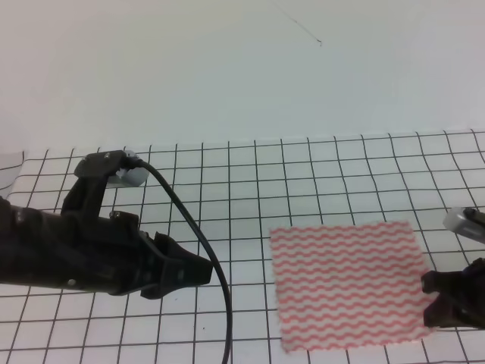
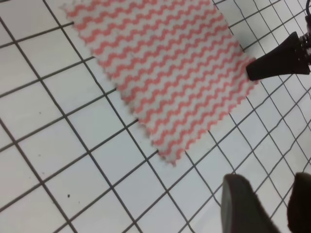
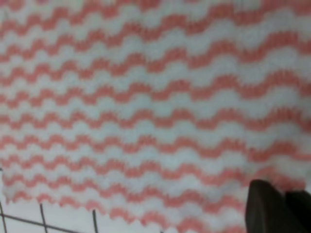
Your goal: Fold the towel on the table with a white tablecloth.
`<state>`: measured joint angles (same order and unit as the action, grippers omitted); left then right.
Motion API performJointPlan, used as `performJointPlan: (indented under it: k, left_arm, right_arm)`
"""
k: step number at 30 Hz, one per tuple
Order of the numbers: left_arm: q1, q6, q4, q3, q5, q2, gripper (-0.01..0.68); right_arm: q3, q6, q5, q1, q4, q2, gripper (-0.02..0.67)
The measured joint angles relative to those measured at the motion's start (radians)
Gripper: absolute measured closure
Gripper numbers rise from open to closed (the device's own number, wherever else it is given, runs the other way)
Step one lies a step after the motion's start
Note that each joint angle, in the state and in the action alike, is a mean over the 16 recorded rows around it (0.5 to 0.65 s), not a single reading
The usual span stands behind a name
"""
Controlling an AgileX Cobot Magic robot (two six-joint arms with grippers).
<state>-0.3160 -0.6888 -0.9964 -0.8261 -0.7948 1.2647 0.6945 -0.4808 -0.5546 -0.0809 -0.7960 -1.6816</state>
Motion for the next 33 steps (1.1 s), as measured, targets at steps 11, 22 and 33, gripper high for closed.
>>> performJointPlan:
  k: [11, 22, 33]
  left_arm:
    - [0.000, -0.007, 0.000, 0.000, 0.018, 0.000, 0.466]
    - [0.000, -0.017, -0.002, 0.000, 0.049, 0.000, 0.466]
    - [0.000, -0.019, -0.002, 0.000, 0.044, 0.000, 0.466]
  right_arm:
    - [0.076, -0.050, 0.011, 0.000, -0.046, -0.009, 0.643]
    - [0.246, -0.059, -0.027, 0.000, -0.064, -0.119, 0.643]
    - [0.373, -0.061, -0.026, 0.000, -0.086, -0.223, 0.644]
